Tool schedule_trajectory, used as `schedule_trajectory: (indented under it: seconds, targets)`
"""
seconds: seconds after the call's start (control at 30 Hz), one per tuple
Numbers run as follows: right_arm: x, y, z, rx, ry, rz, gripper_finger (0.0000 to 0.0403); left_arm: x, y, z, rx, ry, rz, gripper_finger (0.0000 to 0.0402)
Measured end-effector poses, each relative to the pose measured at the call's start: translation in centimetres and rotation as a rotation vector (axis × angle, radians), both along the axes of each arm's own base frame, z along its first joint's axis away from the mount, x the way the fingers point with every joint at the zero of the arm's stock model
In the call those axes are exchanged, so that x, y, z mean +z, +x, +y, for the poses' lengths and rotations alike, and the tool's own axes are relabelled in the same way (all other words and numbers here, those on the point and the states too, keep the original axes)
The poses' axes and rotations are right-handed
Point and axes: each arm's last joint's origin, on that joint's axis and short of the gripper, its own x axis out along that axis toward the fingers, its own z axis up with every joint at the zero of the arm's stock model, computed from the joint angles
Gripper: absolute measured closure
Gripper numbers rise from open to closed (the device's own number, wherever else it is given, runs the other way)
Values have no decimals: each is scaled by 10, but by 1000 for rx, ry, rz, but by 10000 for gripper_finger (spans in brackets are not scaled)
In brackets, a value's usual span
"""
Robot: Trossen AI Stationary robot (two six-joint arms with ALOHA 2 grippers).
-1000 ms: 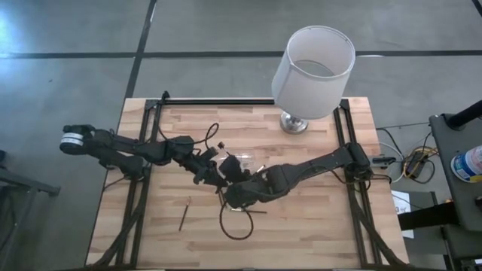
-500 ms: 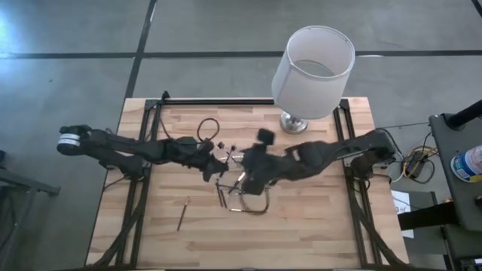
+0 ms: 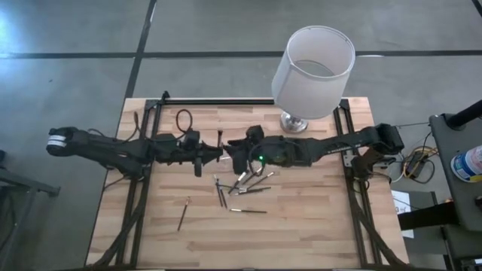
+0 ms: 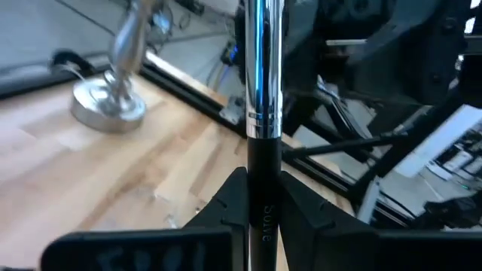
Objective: Put items in baskets/containers
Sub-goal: Put the foundation brush into the transparent organizer
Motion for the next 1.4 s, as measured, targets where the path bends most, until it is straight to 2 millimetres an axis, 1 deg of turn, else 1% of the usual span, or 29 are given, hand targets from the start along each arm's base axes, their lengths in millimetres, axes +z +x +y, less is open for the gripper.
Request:
schedule_trajectory:
  seconds: [0.07,0.13,0.27,0.43,0.53,0.67,1.0,1.23,1.4]
  targets:
    - [1,1,-4,30,22,-23,261,4,-4,0,14,27,-15,361]
    - [0,5,-10,22,20,-57,261,7,-6,1,23,44,-32,361]
    - [2,15,-20,-7,20,-74,261,5,-9,1,26,55,-28,361]
    - [-2,33,-20,35,-3,-49,261,0,-9,1,29,47,-7,361]
    - [5,38,-22,42,-26,-49,261,1,-10,2,36,38,-17,361]
    - [6,40,-25,45,-29,18,261,-1,-12,1,27,34,-5,361]
    - [-1,39,-38,7,-14,85,261,-5,-18,2,27,16,-8,361]
    - [6,41,-38,48,-19,54,261,-11,-19,1,22,17,9,361]
    - [0,44,-38,70,-9,66,261,-13,-19,1,23,18,13,361]
